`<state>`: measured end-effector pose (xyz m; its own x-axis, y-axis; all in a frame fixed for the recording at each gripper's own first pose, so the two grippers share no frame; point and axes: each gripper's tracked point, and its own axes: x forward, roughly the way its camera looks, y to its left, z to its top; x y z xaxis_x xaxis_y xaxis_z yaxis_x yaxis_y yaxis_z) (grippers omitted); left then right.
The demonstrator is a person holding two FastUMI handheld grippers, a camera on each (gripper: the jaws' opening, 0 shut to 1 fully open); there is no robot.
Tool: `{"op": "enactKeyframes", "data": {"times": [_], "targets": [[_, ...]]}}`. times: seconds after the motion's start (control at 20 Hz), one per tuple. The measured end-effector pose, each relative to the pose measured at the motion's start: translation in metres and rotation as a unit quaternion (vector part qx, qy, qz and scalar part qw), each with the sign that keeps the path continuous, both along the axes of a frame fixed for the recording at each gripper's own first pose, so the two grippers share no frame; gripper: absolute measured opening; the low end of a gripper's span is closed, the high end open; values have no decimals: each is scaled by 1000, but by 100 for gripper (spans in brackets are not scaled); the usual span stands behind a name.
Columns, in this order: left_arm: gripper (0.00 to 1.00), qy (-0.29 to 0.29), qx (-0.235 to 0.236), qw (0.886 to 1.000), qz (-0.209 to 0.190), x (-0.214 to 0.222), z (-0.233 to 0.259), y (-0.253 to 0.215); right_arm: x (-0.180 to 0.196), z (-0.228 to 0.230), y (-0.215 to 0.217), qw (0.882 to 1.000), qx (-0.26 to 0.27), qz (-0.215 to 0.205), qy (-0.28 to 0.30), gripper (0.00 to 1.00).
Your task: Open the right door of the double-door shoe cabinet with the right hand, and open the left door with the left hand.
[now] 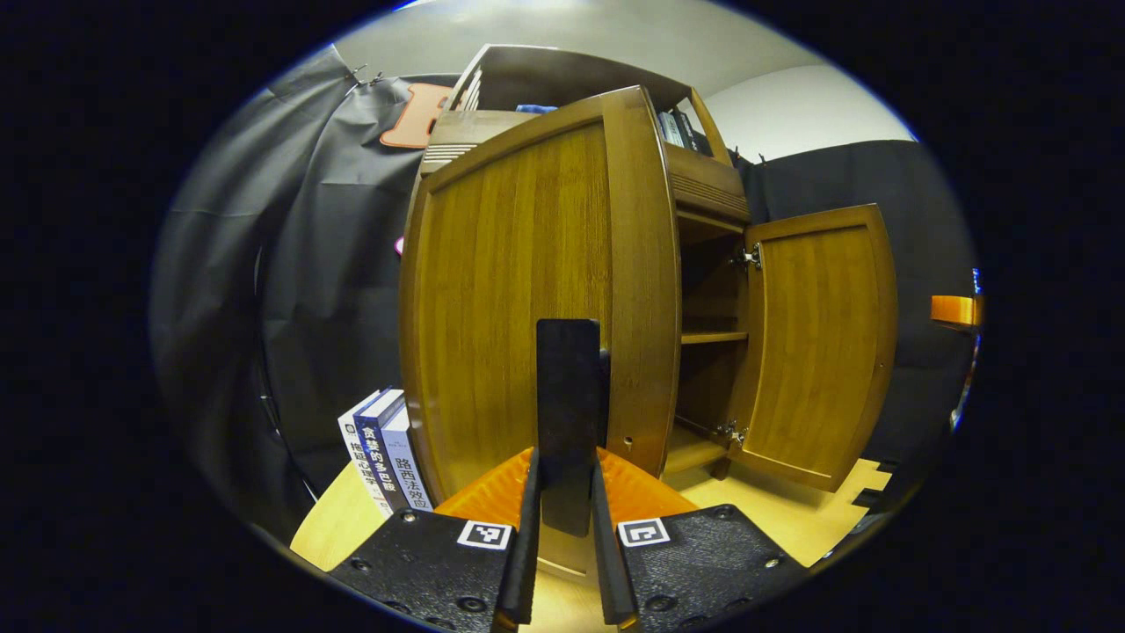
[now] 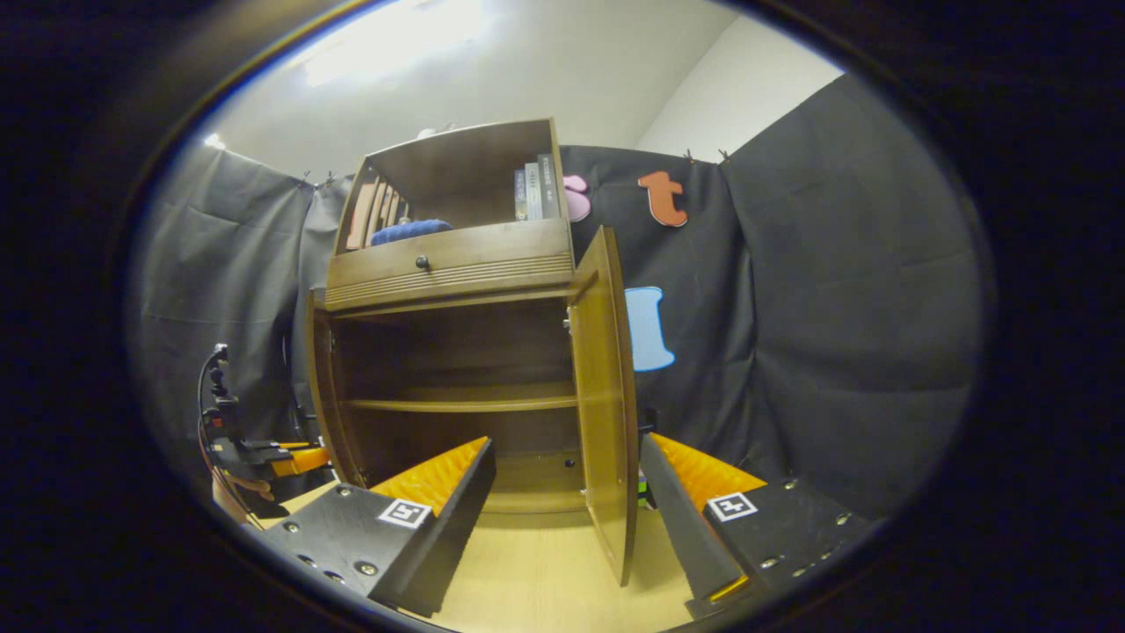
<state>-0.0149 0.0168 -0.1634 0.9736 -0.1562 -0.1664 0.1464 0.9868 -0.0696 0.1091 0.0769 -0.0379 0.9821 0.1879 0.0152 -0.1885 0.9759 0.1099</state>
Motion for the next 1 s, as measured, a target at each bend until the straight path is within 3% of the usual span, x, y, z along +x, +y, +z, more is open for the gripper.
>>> {"op": "enactKeyframes", "data": {"times": [0.5, 0.55, 0.7, 0.9, 1.0], "targets": [[28, -14, 5, 1000, 24, -21, 8, 36, -1, 4, 33, 1000, -6, 23, -1, 98], [24, -14, 4, 999, 30, -23, 8, 41, -2, 6, 38, 1000, -3, 27, -3, 100], [26, -19, 10, 998, 67, -29, 11, 66, -4, 14, 48, 999, -2, 31, -10, 98], [17, -20, 34, 987, 156, -37, 17, 118, -10, 17, 60, 999, 7, 39, -21, 98], [5, -15, 34, 989, 140, -36, 15, 120, -9, 15, 70, 999, 9, 48, -18, 93]]}}
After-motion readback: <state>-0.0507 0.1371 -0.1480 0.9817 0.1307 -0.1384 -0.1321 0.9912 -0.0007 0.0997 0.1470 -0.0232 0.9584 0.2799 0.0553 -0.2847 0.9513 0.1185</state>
